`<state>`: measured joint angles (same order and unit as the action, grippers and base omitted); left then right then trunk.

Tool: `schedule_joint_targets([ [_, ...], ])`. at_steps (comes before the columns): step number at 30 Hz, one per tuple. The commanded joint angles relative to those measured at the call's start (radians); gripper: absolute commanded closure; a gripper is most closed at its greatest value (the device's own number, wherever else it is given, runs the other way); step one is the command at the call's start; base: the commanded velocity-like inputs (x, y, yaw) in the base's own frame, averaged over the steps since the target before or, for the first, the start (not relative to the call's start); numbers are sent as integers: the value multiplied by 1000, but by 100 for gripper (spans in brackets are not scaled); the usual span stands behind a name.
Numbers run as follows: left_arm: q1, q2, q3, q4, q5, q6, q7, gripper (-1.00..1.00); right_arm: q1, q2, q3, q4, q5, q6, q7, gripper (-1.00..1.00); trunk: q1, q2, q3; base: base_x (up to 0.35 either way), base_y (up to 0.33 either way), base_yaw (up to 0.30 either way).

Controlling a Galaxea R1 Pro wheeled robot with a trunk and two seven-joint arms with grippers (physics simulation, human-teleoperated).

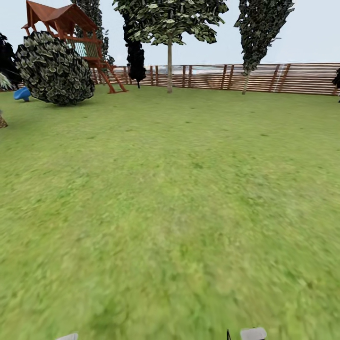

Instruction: In the garden, pick up the pesticide atomizer on the floor and spray pesticide onto both trees until each tree trunk is fully covered.

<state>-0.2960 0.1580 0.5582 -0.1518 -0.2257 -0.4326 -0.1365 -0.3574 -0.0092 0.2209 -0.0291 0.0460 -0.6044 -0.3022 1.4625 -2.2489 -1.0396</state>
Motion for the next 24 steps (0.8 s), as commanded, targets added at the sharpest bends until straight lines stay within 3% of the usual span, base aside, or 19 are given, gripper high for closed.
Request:
schedule_joint_targets([
  [1, 0, 0, 0, 0, 0, 0, 0, 100, 0, 0, 0, 0, 0, 0, 0, -100, 0, 0, 2, 338, 0, 0],
  [24, 0, 0, 0, 0, 0, 0, 0, 100, 0, 0, 0, 0, 0, 0, 0, -100, 0, 0, 37, 338, 0, 0],
])
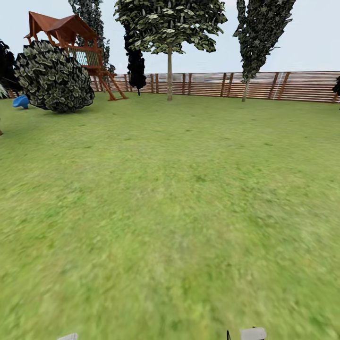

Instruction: In the garden, pick up the pesticide atomizer on the floor and spray pesticide onto both trees until each tree trunk is fully covered.

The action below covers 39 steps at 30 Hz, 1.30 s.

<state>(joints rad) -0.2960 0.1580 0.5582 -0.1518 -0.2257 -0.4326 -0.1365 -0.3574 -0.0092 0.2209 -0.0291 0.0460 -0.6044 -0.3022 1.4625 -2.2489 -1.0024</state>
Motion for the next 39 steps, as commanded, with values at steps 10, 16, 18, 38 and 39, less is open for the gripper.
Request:
schedule_joint_targets([
  [10, 0, 0, 0, 0, 0, 0, 0, 100, 0, 0, 0, 0, -1, 0, 0, -100, 0, 0, 14, 338, 0, 0],
  [16, 0, 0, 0, 0, 0, 0, 0, 100, 0, -1, 0, 0, 0, 1, 1, -100, 0, 0, 14, 338, 0, 0],
  [18, 0, 0, 0, 0, 0, 0, 0, 100, 0, -1, 0, 0, 1, 2, 1, -100, 0, 0, 14, 338, 0, 0],
  [38, 0, 0, -1, 0, 0, -1, 0, 100, 0, -2, -2, 1, -3, 8, 0, -100, 0, 0, 14, 338, 0, 0],
  [39, 0, 0, -1, 0, 0, -1, 0, 100, 0, -2, -2, 1, -3, 8, 0, -100, 0, 0, 14, 338, 0, 0],
])
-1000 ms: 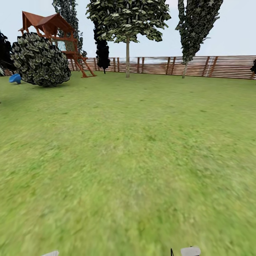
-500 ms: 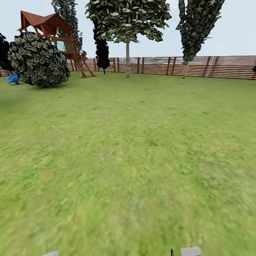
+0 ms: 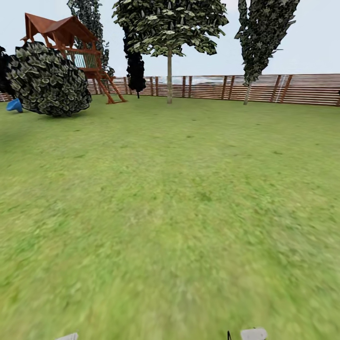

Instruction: In the garden, pick up the pesticide atomizer on the floor and spray pesticide onto both trees until each tree trunk is fully covered.

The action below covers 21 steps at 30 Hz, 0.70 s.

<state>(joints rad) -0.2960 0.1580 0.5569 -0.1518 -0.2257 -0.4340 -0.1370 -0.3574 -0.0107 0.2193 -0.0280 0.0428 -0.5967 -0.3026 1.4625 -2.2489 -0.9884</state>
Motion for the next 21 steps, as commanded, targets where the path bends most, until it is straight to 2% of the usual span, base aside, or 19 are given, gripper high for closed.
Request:
schedule_joint_targets([
  [1, 0, 0, 0, 0, 0, 0, 0, 100, 0, 0, 0, 0, 0, 0, -1, -100, 0, 0, 0, 338, 0, 0],
  [21, 4, 0, 0, 0, 2, -6, -6, 100, 0, 0, 0, 0, 0, 0, 0, -100, 0, 0, 0, 338, 0, 0],
])
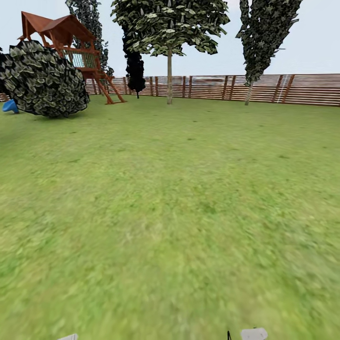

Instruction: In the garden, pick up the pesticide atomizer on the floor and spray pesticide onto both trees until each tree trunk is fully covered.

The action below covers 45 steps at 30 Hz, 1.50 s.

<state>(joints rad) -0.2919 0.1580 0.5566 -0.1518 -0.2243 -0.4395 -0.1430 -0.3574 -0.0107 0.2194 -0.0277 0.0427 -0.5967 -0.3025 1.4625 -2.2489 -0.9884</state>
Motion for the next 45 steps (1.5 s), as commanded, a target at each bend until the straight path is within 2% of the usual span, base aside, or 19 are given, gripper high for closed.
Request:
schedule_joint_targets([
  [1, 0, 0, 0, 0, 0, 0, -1, 100, 0, 0, 0, 0, 0, 0, 0, -100, 0, 0, 0, 338, 0, 0],
  [45, 0, 0, 1, -1, 0, 2, 5, 100, 0, 0, 0, 0, 0, 0, 0, -100, 0, 0, 0, 338, 0, 0],
])
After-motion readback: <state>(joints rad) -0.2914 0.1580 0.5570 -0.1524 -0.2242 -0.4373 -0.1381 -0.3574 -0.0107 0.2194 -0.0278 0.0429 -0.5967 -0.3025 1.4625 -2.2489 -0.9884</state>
